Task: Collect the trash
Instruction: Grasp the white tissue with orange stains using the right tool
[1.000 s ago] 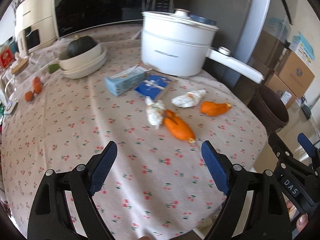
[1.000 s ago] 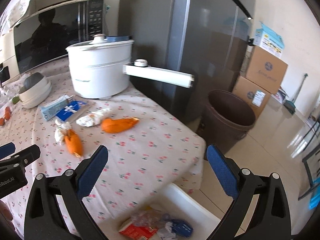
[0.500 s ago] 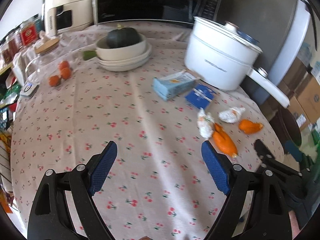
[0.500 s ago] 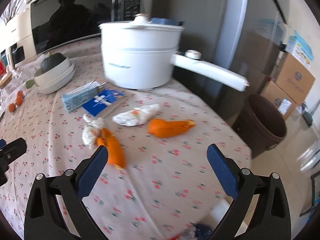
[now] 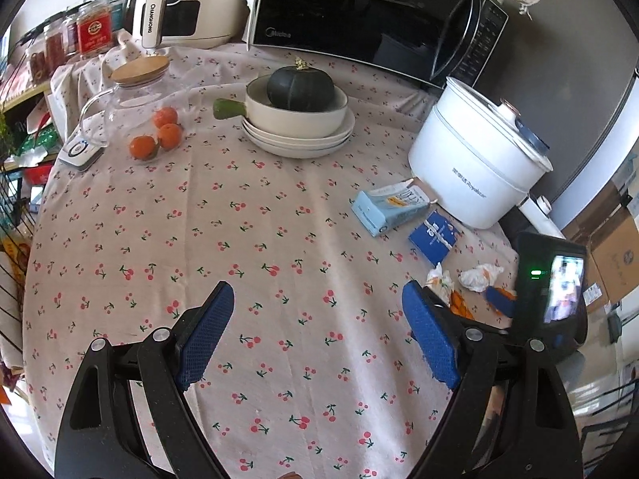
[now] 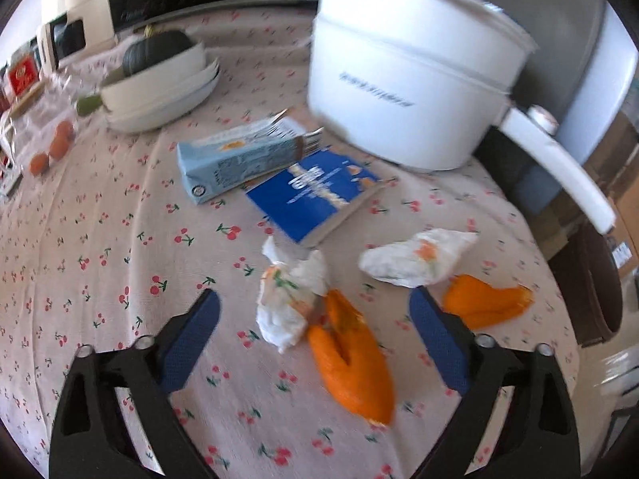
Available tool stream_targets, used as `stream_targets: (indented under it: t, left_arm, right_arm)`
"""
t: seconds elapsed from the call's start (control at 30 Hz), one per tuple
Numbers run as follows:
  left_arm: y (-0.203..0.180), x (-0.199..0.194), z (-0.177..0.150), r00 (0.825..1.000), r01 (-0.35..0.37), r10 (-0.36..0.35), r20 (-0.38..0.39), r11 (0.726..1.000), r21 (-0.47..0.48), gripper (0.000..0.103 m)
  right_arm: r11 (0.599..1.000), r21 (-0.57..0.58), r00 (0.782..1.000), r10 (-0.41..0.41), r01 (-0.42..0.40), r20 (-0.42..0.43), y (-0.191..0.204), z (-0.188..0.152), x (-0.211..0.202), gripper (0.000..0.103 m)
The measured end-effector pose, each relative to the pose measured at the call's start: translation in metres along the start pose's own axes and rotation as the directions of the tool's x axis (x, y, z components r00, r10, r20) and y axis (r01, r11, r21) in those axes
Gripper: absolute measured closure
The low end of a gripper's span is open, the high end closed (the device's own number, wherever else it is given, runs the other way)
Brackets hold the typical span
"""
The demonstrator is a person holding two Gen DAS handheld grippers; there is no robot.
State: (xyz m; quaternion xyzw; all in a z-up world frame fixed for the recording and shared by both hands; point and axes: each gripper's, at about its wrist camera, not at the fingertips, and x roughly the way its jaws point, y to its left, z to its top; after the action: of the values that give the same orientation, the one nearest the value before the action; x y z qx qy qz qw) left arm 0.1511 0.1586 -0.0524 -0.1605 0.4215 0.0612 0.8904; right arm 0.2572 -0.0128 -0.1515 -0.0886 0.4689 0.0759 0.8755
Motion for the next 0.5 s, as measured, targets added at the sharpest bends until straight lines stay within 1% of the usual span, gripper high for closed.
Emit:
stream_targets:
  t: [0.03, 0.07, 0.1, 0.13, 0.17, 0.2, 0.23, 0.3, 0.37, 0.5]
  left_arm:
    - [0.001, 0.0, 0.001, 1.0, 0.0, 0.0, 0.001, 1.0, -0.002, 0.021]
    - [0.002, 0.0, 0.002, 1.0, 0.001, -0.001, 0.001, 1.0, -0.005, 0.021]
    - [0.002, 0.0, 0.002, 1.0, 0.001, -0.001, 0.0, 1.0, -0.008, 0.021]
    - [0.003, 0.001, 0.002, 1.0, 0.002, -0.002, -0.002, 1.0, -0.011, 0.021]
    - [0.003, 0.002, 0.003, 1.0, 0.003, -0.003, -0.005, 1.0, -0.014, 0.021]
    - [0.004, 0.003, 0.003, 1.0, 0.002, -0.002, -0.006, 1.0, -0.015, 0.021]
    - [0.003, 0.004, 0.004, 1.0, 0.0, 0.0, -0.007, 1.0, -0.015, 0.021]
    - [0.002, 0.009, 0.005, 1.0, -0.002, 0.002, -0.014, 1.0, -0.014, 0.021]
    - [-0.003, 0.015, 0.008, 1.0, -0.002, 0.002, -0.022, 1.0, 0.0, 0.02]
    - [-0.019, 0.03, 0.015, 1.0, -0.012, 0.013, -0.01, 0.997, 0.077, 0.018]
  right_arm:
    - [1.0, -0.015, 1.0, 0.006, -0.006, -0.013, 0.003, 0.001, 0.005, 0.027]
    - [1.0, -0.023, 1.0, 0.011, -0.012, -0.026, 0.005, 0.002, 0.009, 0.029]
    - [0.999, -0.026, 0.999, 0.017, -0.018, -0.036, 0.007, 0.003, 0.013, 0.034]
    - [0.999, -0.029, 0.998, 0.026, -0.027, -0.05, 0.008, 0.004, 0.018, 0.043]
    - [0.999, -0.026, 0.998, 0.042, -0.043, -0.045, 0.008, 0.004, 0.02, 0.045]
    - [0.998, -0.023, 0.997, 0.06, -0.061, -0.039, 0.007, 0.005, 0.02, 0.059]
    - [0.997, -0.019, 0.996, 0.076, -0.076, -0.038, 0.005, 0.005, 0.02, 0.07]
    - [0.994, -0.006, 0.994, 0.106, -0.106, -0.03, 0.003, 0.004, 0.017, 0.071]
    - [0.992, -0.004, 0.992, 0.123, -0.123, -0.005, -0.001, 0.001, 0.011, 0.071]
    - [0.987, 0.018, 0.986, 0.157, -0.158, 0.049, -0.009, -0.003, -0.004, 0.072]
